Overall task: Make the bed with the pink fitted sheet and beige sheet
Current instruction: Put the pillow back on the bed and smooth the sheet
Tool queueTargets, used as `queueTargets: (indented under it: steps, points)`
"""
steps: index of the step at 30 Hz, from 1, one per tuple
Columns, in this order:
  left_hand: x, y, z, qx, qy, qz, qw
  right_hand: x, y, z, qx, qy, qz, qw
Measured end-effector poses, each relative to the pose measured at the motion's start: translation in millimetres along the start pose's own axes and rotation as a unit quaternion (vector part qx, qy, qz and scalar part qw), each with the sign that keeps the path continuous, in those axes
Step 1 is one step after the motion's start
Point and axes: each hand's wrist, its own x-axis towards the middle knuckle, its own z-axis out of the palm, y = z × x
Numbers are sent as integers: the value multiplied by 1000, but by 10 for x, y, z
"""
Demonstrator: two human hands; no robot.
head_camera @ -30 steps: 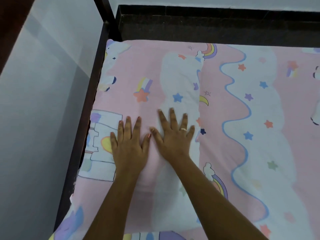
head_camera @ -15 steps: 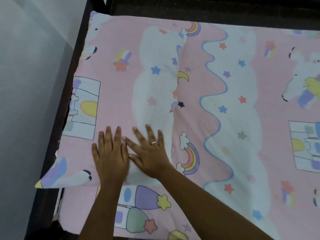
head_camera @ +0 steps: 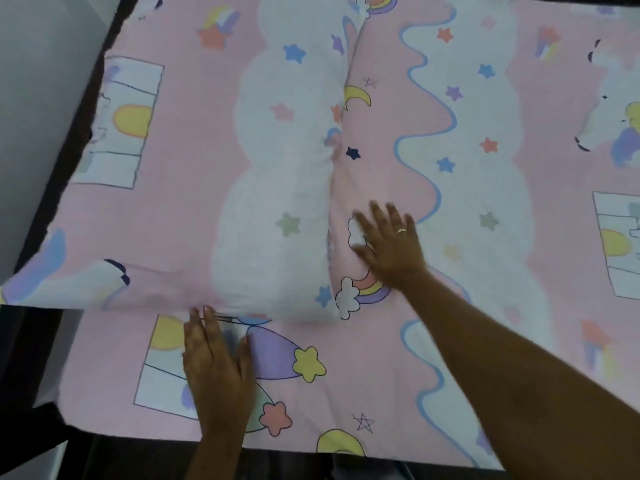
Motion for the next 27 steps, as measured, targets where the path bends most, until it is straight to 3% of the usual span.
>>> queueTargets:
  steps: [2,4,6,9,11,13,15,18,20,22,24,27]
  points:
    - [-107,-140,105,60,-35,-8,998,-175,-521,215,41,49,-52,997]
    - [-178,-264,98,101,-38,-13,994,-512,-1136,360,97,43,-93,990]
    - [-301,-382,-21,89,-30,-94,991,-858,-1625,437,149,35,-118,981]
    - [-624,-601,-303,54,-11,-234,971,-1328,-2188,475,97,-46,-265,958]
    - [-810,-721,-508,15,8,-280,960,-1602,-2502,484,50,-85,-362,927]
    - [-885,-789,-679,-9,27,-311,950,-1838,-2708,424,79,-107,-428,894]
    - [-889,-803,-780,-11,37,-296,954,-1869,-2681,292,193,-105,-416,882]
    - [-826,-788,-763,-22,41,-242,969,-1480,-2257,87,289,-54,-249,923]
    - [-754,-698,-676,-52,30,-241,969,-1122,-1888,129,229,-15,-186,955]
    - [-699,-605,-558,-76,27,-237,968,-958,-1815,269,92,-43,-166,981]
    - [-681,-532,-452,-79,13,-215,973,-1039,-2047,426,26,-43,-168,985]
    - [-716,-483,-404,-71,-9,-212,975,-1354,-2566,542,15,-45,-305,951]
